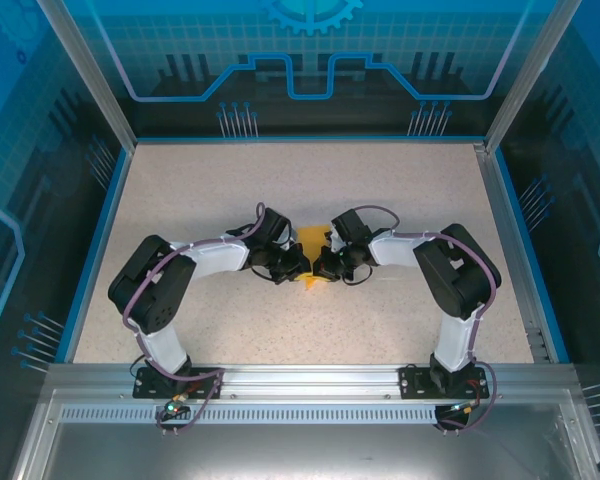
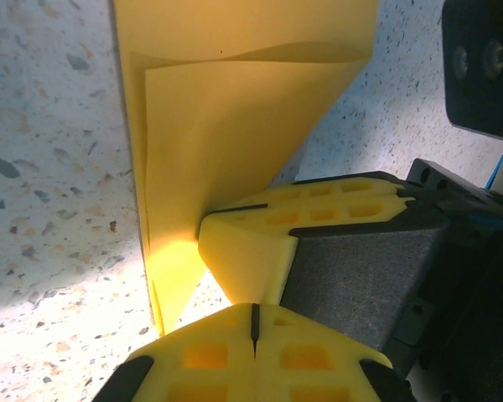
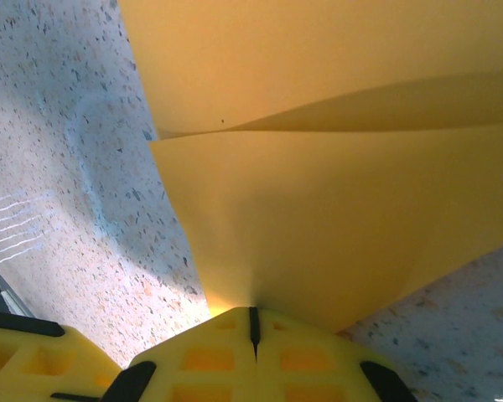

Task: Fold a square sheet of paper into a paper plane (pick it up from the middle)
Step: Third fold the triangle at the center of the table.

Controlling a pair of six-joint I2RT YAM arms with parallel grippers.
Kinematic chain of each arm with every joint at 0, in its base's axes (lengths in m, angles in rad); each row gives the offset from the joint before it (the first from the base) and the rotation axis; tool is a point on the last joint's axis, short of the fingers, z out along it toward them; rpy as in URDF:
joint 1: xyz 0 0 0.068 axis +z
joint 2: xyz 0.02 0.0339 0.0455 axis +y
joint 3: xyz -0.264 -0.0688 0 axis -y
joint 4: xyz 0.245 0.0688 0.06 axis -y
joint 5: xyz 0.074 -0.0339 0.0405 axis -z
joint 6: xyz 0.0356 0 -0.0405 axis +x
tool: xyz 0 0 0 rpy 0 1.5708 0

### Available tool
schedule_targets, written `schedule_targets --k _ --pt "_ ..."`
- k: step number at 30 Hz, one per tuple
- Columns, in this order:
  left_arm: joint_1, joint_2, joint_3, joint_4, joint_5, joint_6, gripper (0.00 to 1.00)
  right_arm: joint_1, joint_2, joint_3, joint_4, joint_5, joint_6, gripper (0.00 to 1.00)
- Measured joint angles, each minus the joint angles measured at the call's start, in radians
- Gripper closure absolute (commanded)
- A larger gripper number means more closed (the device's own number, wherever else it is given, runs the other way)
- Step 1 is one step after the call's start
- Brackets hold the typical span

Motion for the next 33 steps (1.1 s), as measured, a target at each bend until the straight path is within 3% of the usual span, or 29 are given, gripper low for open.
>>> schedule_targets --k 14,33 --pt "-0.011 -0.023 -0.034 -0.018 -0.057 -0.005 1.00 -0.004 0.003 0.000 0.002 -0.014 0.016 1.00" --pt "-0.024 0.024 -0.073 0.051 -0.026 -0.014 1.00 -0.004 0.005 0.000 0.006 -0.019 0.019 1.00"
